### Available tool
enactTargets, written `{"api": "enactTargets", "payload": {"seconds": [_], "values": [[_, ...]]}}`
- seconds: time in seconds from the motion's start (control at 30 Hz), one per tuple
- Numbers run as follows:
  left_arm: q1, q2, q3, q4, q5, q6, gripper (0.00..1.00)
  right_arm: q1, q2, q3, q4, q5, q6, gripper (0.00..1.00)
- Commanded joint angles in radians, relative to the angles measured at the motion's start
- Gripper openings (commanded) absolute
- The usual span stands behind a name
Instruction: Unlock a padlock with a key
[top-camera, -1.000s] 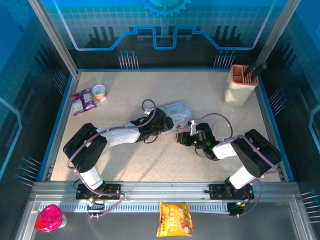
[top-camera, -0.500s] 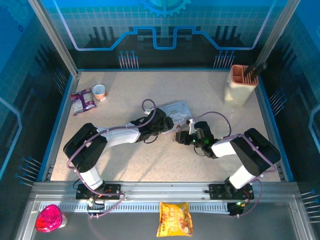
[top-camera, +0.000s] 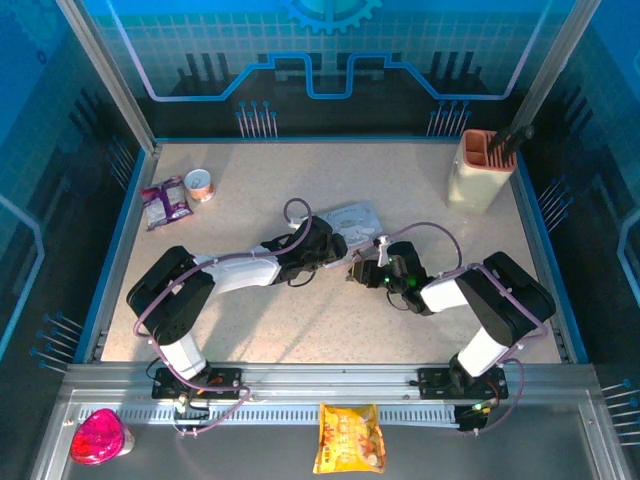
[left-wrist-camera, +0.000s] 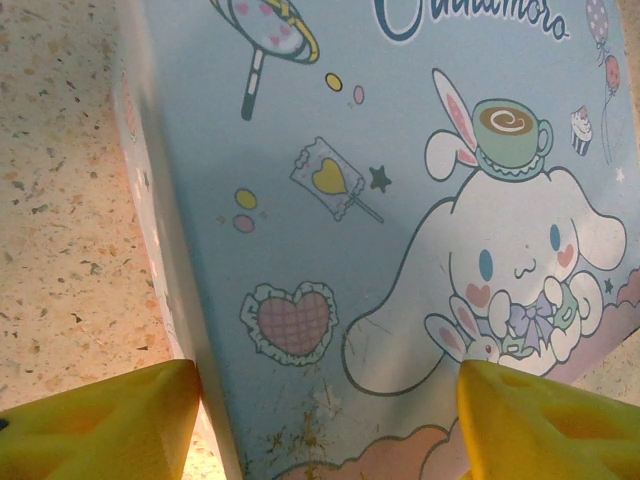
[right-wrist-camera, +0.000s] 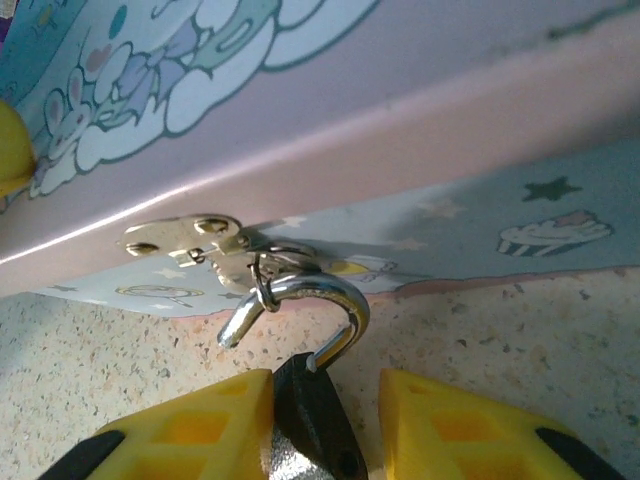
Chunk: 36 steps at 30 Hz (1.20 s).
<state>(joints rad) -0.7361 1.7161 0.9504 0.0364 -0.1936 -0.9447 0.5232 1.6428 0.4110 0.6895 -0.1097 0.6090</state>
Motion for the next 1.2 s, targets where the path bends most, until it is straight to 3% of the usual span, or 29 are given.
{"api": "enactTargets", "payload": {"seconds": [0.0, 0.6, 0.97, 1.17], "values": [[-0.017, 0.035, -0.032, -0.064, 0.045, -0.01, 0.68, 0.008, 0.055, 0.017, -0.042, -0.016, 0.026, 0.29], [-0.017, 0.03, -0.037, -0.056, 0.042, -0.019, 0.68, 0.005, 0.013, -0.1, 0.2, 0.033, 0.262, 0.01], [-0.025, 0.036, -0.038, -0.033, 0.061, -0.026, 0.68, 0.006, 0.054, -0.133, 0.43, 0.078, 0.432, 0.0], [-0.023, 0.04, -0.033, -0.049, 0.05, -0.024, 0.69, -0.002, -0.015, -0.12, 0.339, 0.1, 0.405, 0.0]]}}
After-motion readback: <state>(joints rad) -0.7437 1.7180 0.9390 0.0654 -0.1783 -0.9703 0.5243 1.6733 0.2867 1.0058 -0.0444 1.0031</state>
